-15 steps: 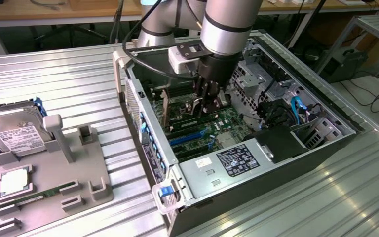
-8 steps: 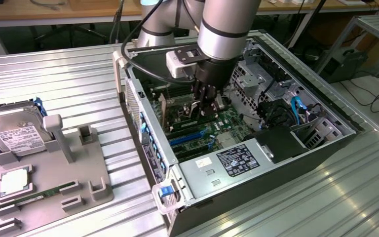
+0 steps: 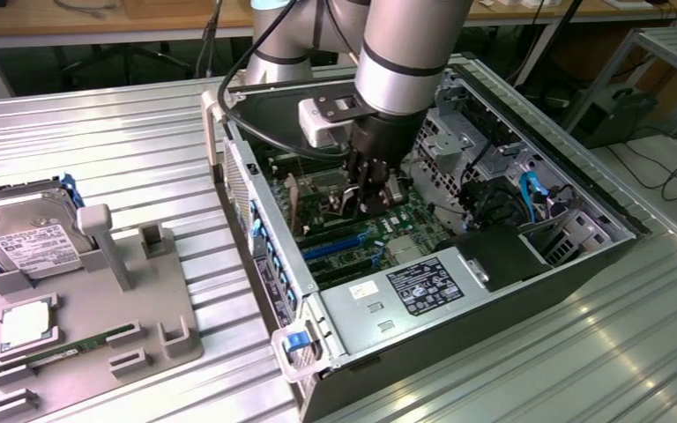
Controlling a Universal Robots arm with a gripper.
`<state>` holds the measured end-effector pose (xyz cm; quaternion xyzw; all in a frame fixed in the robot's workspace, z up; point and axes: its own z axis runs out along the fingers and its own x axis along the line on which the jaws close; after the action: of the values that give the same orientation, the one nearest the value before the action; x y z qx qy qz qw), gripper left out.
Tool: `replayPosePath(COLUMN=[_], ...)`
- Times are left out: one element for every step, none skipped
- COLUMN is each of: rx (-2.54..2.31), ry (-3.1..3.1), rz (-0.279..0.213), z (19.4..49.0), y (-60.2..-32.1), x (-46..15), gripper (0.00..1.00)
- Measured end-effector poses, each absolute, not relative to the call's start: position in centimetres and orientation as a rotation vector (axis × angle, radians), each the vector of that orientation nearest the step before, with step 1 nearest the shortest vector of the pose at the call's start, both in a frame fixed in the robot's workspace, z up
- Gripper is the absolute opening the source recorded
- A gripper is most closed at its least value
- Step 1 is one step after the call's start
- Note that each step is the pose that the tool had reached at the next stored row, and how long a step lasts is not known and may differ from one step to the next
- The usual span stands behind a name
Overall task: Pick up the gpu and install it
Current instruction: 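Insert the gpu into the slot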
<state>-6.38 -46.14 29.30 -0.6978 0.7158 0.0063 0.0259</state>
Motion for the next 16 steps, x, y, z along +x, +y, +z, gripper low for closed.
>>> replayPosePath(rx=[-2.157, -2.157, -2.157, -2.157, -2.157, -2.157, -2.157, -2.157, -2.157, -2.157, -2.157, -2.157, -2.157, -2.157, -2.157, -2.157], ry=[2.212, 2.212, 2.212, 2.212, 2.212, 2.212, 2.212, 2.212, 2.212, 2.212, 2.212, 2.212, 2.212, 2.212, 2.212, 2.212], rz=[0.02, 0.02, 0.02, 0.02, 0.02, 0.02, 0.021, 0.021, 0.021, 0.021, 0.021, 0.021, 0.021, 0.021, 0.021, 0.021], z=[29.3, 29.2, 29.2, 29.1, 29.0, 28.8, 28.7, 28.5, 28.4, 28.4, 28.3, 28.3, 28.2, 28.1, 28.1, 28.0], y=[-46.1, -46.2, -46.2, -46.2, -46.2, -46.2, -46.2, -46.2, -46.2, -46.2, -46.2, -46.2, -46.3, -46.4, -46.5, -46.6], x=[-6.4, -6.4, -6.4, -6.4, -6.4, -6.4, -6.4, -6.5, -6.5, -6.6, -6.7, -6.7, -6.7, -6.7, -6.7, -6.7], gripper=[0.28, 0.28, 0.28, 0.28, 0.28, 0.28, 0.28, 0.28, 0.28, 0.28, 0.28, 0.28, 0.28, 0.28, 0.28, 0.28])
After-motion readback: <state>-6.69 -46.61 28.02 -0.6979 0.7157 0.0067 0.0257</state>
